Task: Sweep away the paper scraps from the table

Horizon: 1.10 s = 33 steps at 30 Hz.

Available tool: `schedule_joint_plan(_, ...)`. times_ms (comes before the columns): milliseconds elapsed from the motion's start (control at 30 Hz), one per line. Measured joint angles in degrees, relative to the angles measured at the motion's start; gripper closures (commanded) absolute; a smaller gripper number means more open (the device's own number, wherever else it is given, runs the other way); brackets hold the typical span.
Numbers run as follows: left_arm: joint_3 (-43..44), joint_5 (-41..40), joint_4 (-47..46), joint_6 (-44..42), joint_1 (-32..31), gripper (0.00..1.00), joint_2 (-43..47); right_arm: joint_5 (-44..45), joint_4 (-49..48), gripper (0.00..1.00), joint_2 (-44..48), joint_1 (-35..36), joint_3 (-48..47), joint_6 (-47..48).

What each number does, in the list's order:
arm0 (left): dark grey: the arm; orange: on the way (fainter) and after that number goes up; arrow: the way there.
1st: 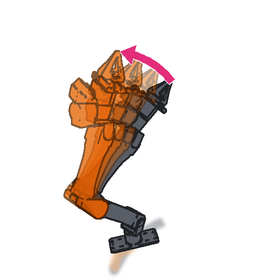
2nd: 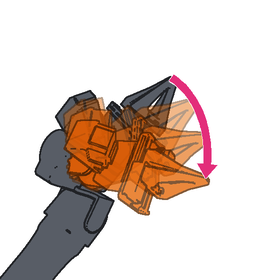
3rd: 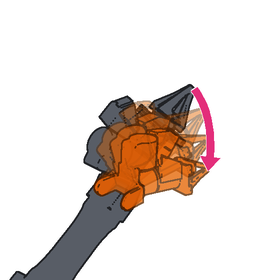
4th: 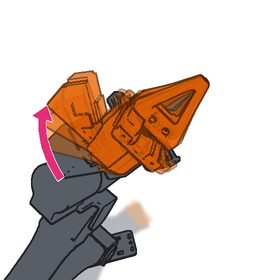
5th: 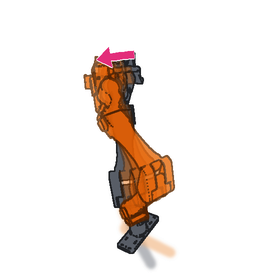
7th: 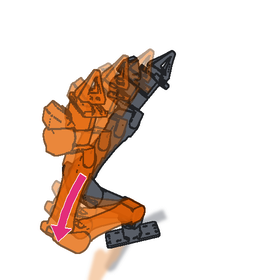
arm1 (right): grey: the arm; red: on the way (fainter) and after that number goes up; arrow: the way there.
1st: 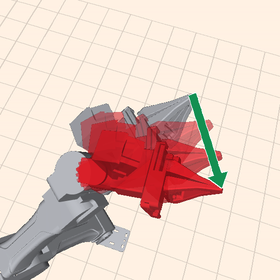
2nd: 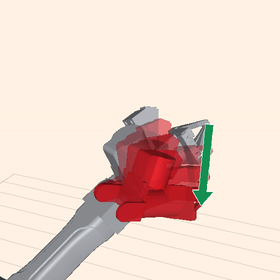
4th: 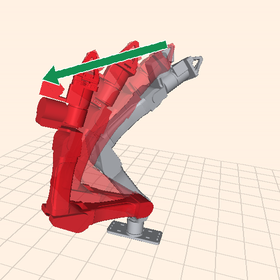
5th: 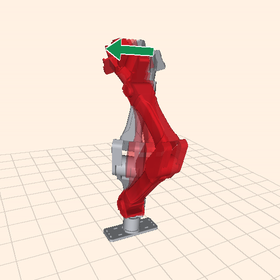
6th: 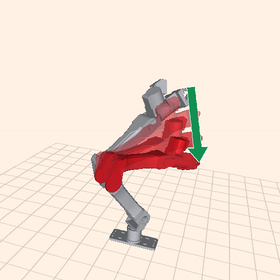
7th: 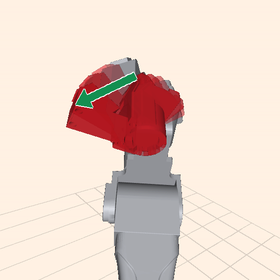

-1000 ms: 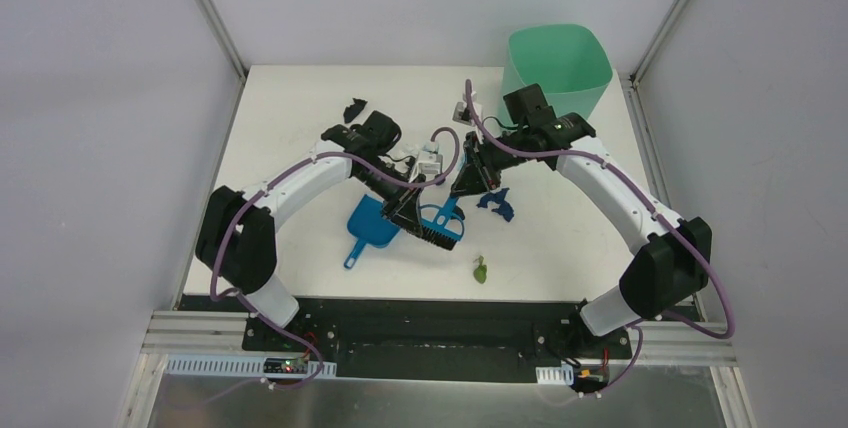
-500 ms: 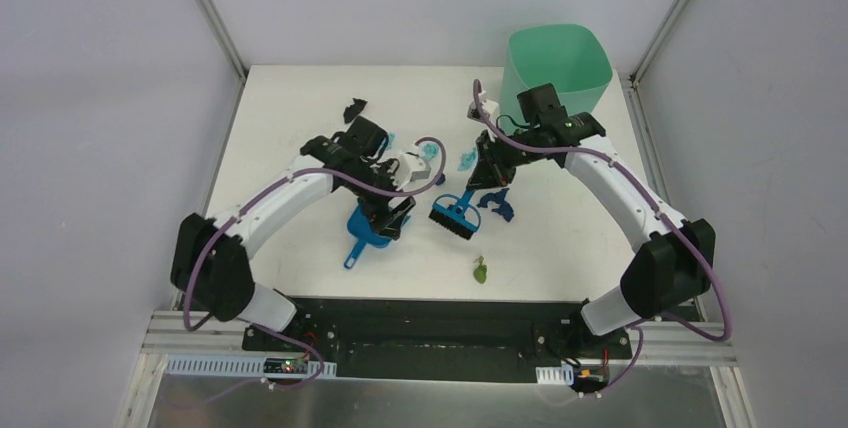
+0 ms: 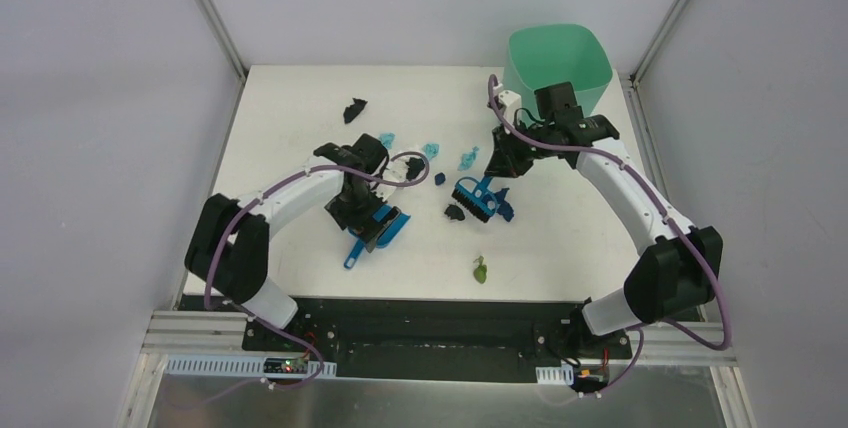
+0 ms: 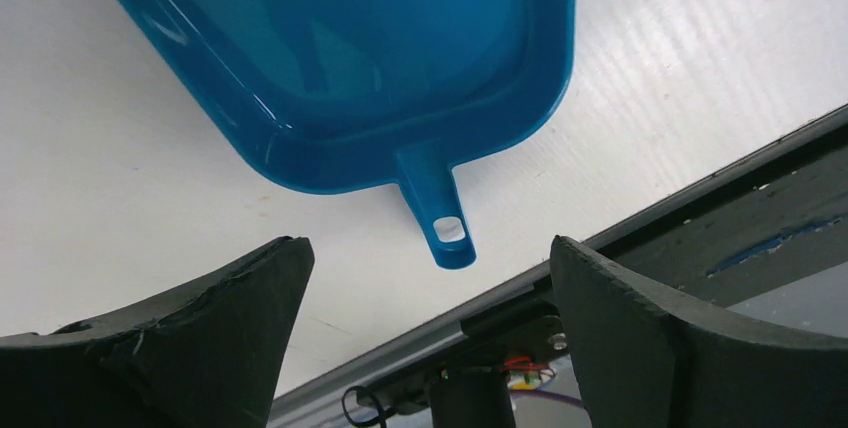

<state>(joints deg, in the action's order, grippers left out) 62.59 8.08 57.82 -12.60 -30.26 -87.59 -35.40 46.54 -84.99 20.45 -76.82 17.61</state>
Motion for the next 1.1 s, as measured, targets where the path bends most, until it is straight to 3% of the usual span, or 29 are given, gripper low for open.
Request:
schedule_joint_plan(200, -0.70, -0.83, 1.16, 1.84, 0.00, 0.22, -3.43, 1.66, -0.98, 1.00, 1.05, -0.92, -0.02, -0.24)
schedule_joint_plan(433, -0.22, -2.12, 1.66, 2.38, -0.02, 0.27, -10.69, 1.64, -1.36, 1.00, 0.70, -2.56, -1.92, -1.27)
schedule_joint_plan(667, 1.36, -2.03, 3.23, 2.40, -0.04, 0.49, -13.42, 2.03, -1.62, 1.00, -1.38, -4.55, -5.68, -2.80)
schedule_joint_plan(867, 1.77, -1.75, 3.89, 2.34, -0.04, 0.48, -14.56, 2.03, -1.70, 1.00, -2.25, -4.87, -6.47, -3.21)
schedule_joint_plan(1100, 4.46, -2.71, 1.73, -0.33, -0.04, 0.55, -15.17, 2.34, -1.70, 1.00, -2.29, -5.33, -6.45, -3.19)
